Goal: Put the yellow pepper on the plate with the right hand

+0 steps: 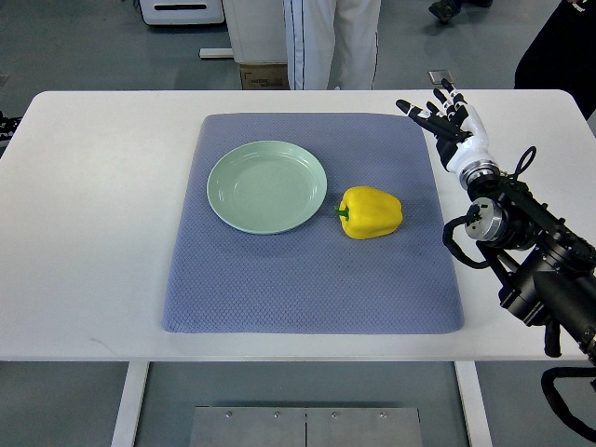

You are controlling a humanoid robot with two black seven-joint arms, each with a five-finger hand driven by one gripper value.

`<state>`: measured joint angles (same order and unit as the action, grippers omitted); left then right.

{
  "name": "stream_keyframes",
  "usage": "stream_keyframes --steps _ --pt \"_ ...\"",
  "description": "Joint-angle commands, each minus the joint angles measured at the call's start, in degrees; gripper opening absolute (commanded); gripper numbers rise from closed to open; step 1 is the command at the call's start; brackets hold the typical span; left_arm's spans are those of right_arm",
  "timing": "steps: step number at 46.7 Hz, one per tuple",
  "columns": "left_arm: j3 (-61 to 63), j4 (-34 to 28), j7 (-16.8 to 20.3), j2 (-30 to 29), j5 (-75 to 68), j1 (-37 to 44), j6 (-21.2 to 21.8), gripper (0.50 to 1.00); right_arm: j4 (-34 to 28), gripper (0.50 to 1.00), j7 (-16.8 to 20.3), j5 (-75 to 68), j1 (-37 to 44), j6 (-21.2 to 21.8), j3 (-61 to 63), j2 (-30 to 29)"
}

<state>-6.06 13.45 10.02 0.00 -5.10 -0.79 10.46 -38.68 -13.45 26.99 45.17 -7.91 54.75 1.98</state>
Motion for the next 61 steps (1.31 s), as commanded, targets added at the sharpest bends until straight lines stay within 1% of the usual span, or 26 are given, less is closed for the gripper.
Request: stream_keyframes --steps 1,45,54,61 --pt "0.1 0.0 0.0 0.0 0.0 0.0 0.0 1.000 -0.1 1.000 0.0 0.0 0.0 0.0 0.0 0.0" --pt "0.0 0.0 0.0 0.0 0.1 -0.1 0.1 1.000 -0.2 1.000 -0.4 0.0 0.0 0.6 -0.9 1.1" --pt "0.0 0.0 0.0 0.0 0.0 -0.1 0.1 1.000 -0.2 0.998 -1.1 0.0 0.0 0.5 -1.1 1.2" --pt "0.0 -0.1 0.0 0.0 0.0 -0.1 0.0 1.000 -0.2 1.000 -1.1 0.0 -0.3 0.8 -1.1 2.1"
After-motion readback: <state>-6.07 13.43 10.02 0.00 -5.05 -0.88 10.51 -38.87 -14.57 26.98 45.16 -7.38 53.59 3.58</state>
